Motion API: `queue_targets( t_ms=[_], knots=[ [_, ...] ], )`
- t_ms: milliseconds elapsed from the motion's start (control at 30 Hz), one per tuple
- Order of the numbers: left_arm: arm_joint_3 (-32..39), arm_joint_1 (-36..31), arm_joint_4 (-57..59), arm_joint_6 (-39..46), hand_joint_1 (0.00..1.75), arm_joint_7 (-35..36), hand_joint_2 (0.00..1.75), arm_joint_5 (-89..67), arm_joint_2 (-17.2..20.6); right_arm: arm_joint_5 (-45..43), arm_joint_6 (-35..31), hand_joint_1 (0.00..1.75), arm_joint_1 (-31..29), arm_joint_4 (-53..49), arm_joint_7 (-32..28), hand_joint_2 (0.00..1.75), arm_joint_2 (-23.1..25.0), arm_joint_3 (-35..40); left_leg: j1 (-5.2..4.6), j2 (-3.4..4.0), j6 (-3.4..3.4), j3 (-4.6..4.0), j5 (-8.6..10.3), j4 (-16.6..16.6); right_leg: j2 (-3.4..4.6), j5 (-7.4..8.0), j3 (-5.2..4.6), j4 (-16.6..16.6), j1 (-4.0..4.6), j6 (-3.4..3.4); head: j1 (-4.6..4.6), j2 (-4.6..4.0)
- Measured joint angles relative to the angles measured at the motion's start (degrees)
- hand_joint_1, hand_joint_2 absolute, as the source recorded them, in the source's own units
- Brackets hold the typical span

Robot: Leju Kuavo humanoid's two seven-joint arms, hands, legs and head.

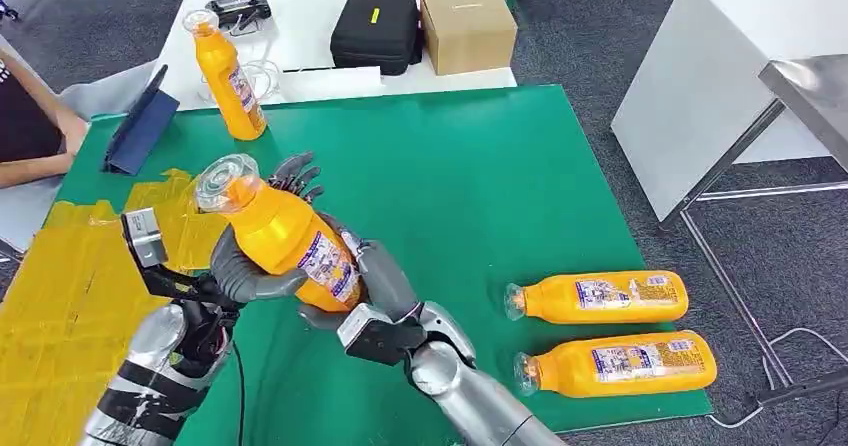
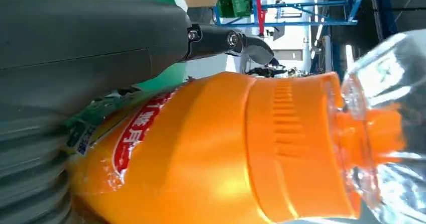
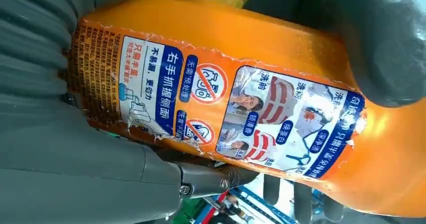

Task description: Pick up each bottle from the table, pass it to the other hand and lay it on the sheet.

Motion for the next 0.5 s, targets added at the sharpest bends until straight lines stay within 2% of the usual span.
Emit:
queue_targets(
  t_ms=[67, 100, 133, 500],
  knots=[
    [-0.13, -0.06, 0.17, 0.00, 0.00, 0.00, 1.75, 0.00, 0.00, 0.00, 0.00, 1.75, -0.03, 0.00, 0.00, 1.75, -0.02, 0.02, 0.00, 0.00, 0.00, 0.00, 0.00, 0.00, 0.00, 0.00, 0.00, 0.00, 0.00, 0.00, 0.00, 0.00],
    [-0.22, -0.08, 0.22, 0.00, 0.28, 0.00, 1.75, 0.00, 0.00, 0.00, 0.00, 1.75, -0.04, 0.00, -0.02, 1.75, -0.02, 0.02, 0.00, 0.00, 0.00, 0.00, 0.00, 0.00, 0.00, 0.00, 0.00, 0.00, 0.00, 0.00, 0.00, 0.00],
    [-0.28, -0.09, 0.28, 0.00, 1.75, 0.00, 1.75, 0.00, 0.00, 0.00, 0.00, 1.75, -0.04, 0.00, -0.02, 1.75, -0.02, 0.02, 0.00, 0.00, 0.00, 0.00, 0.00, 0.00, 0.00, 0.00, 0.00, 0.00, 0.00, 0.00, 0.00, 0.00],
    [-0.33, -0.04, 0.33, 0.41, 1.75, -0.28, 1.75, 0.37, -0.15, 0.18, 0.02, 1.75, -0.42, 0.00, -0.06, 1.75, -0.31, 0.09, 0.00, 0.00, 0.00, 0.00, 0.00, 0.00, 0.00, 0.00, 0.00, 0.00, 0.00, 0.00, 0.00, 0.00]
  ],
)
